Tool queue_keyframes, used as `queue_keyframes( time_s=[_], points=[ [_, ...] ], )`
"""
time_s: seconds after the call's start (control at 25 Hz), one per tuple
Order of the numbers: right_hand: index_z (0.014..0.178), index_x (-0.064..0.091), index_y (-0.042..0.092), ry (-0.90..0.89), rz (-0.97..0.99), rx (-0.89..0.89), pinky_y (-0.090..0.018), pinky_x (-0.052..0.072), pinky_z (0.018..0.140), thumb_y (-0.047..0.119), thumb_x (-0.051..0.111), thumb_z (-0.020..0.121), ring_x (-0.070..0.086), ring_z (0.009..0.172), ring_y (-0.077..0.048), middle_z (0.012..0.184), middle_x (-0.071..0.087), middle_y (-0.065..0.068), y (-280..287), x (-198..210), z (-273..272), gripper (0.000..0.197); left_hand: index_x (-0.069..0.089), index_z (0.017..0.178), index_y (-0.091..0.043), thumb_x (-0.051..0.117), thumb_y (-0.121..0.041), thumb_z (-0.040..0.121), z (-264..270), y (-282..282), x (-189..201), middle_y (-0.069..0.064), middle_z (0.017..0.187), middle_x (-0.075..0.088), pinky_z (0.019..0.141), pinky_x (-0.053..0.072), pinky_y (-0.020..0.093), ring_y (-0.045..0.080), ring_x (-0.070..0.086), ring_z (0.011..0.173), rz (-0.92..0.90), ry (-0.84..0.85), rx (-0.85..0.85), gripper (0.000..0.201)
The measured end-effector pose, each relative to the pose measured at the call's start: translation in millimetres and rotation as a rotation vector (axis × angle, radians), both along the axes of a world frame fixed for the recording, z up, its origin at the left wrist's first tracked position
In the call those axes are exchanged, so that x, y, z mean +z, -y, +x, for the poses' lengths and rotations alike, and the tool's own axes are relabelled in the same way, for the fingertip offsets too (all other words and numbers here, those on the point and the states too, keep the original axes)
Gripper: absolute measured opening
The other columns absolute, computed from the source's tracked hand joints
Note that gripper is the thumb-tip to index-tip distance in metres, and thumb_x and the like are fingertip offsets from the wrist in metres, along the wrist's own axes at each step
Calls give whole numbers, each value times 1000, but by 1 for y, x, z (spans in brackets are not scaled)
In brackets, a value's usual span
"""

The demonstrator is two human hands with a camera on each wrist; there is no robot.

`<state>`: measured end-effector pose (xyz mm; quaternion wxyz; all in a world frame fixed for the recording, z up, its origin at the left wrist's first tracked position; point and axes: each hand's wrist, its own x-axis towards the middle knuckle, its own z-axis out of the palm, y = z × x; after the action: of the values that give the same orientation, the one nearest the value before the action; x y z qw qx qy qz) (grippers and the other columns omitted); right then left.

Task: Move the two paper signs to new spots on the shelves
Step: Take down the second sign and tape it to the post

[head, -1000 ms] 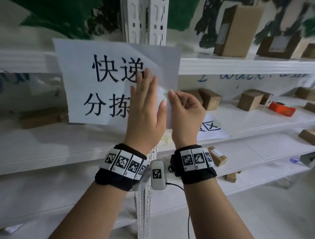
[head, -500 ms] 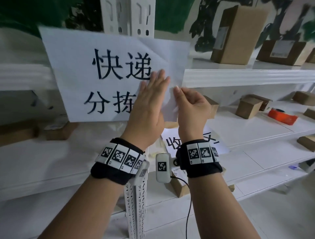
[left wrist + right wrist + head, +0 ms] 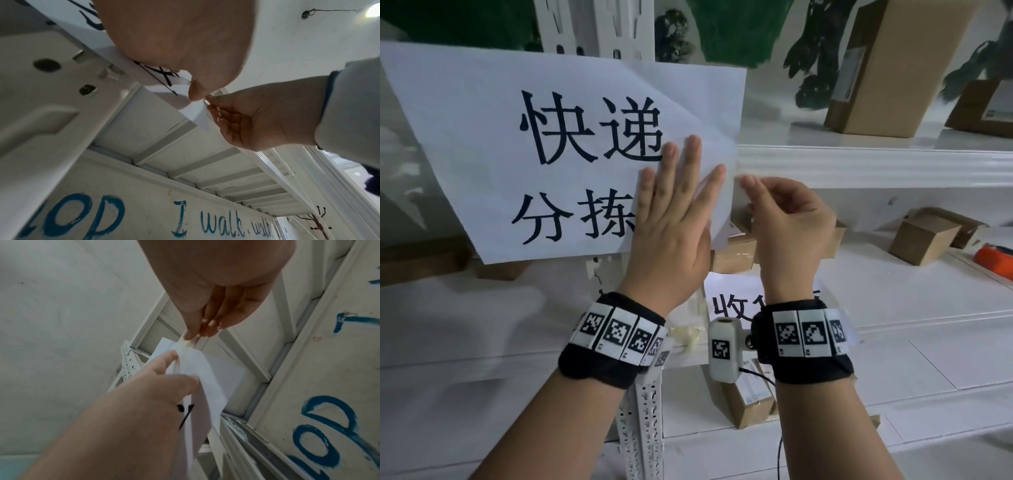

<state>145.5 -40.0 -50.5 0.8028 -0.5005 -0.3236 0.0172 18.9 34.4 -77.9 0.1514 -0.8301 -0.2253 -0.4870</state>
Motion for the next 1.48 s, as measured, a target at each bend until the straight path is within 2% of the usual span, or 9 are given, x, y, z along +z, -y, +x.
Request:
queue_keyframes(
  time_s=[0.2, 0.44, 0.56, 0.68, 0.8, 0.96, 1.12, 1.32, 1.48],
  points=[
    [80, 82, 25, 60, -67, -73, -33, 63, 75, 41, 91, 78, 70, 68, -7, 76, 80, 9, 6, 8, 15, 19, 31, 167, -20, 52, -3, 103, 11, 4, -1, 23, 176, 6, 131, -12, 53, 40, -9, 163, 1, 10, 12, 70],
    [78, 73, 26, 105, -145, -183, -42, 59, 75, 63, 93, 59, 61, 70, -9, 81, 72, 4, 9, 9, 35, 46, 33, 167, -22, 51, -3, 104, 10, -1, 0, 26, 175, 10, 131, -9, 56, 50, 2, 162, 27, -13, 38, 68],
    [88, 72, 28, 189, -141, -241, -41, 57, 84, 59, 96, 55, 62, 86, -11, 97, 70, 6, 11, 13, 45, 51, 33, 167, -22, 52, 1, 103, 12, -1, -1, 24, 176, 10, 132, -9, 55, 48, 2, 163, 33, -3, 47, 71],
    [103, 78, 36, 370, -124, -430, -45, 48, 102, 55, 89, 69, 56, 117, -20, 120, 63, 7, 11, 5, 43, 40, 32, 167, -23, 53, 4, 101, 11, -2, -1, 21, 177, 10, 132, -8, 53, 44, 3, 164, 40, -2, 48, 75],
    [130, 70, 32, 523, -136, -470, -60, 22, 126, 43, 72, 96, 24, 160, -31, 161, 47, 4, 6, -3, 51, 36, 30, 168, -23, 53, 2, 101, 10, -2, -2, 16, 178, 10, 132, -9, 53, 40, 4, 165, 46, 9, 66, 75],
    [152, 42, 21, 548, -254, -322, -64, -13, 128, 73, 64, 89, -19, 163, -33, 178, 4, 0, -7, -4, 48, 85, 27, 169, -19, 55, -1, 101, 13, -1, -3, 13, 178, 12, 131, -8, 57, 36, 6, 166, 40, 48, 92, 75],
    [140, 49, 14, 514, -208, -374, -68, -12, 126, 75, 78, 75, -12, 163, -41, 171, 21, -7, -22, -1, 43, 94, 27, 168, -20, 54, -2, 102, 13, -3, -4, 13, 178, 14, 131, -6, 58, 37, 8, 165, 49, 52, 104, 74],
    [135, 57, 15, 522, -92, -377, -69, -6, 126, 57, 80, 87, -2, 164, -40, 154, 43, -2, -22, -6, 53, 68, 30, 167, -19, 53, -3, 102, 14, -4, -4, 13, 177, 17, 131, -7, 56, 37, 12, 165, 70, 63, 120, 71],
    [137, 64, 17, 655, -147, -551, -63, 14, 128, 55, 61, 101, 19, 161, -40, 153, 53, -4, -17, -11, 65, 52, 32, 167, -19, 54, -4, 102, 17, -3, -5, 13, 177, 17, 131, -8, 55, 36, 11, 165, 58, 79, 115, 71]
  ],
)
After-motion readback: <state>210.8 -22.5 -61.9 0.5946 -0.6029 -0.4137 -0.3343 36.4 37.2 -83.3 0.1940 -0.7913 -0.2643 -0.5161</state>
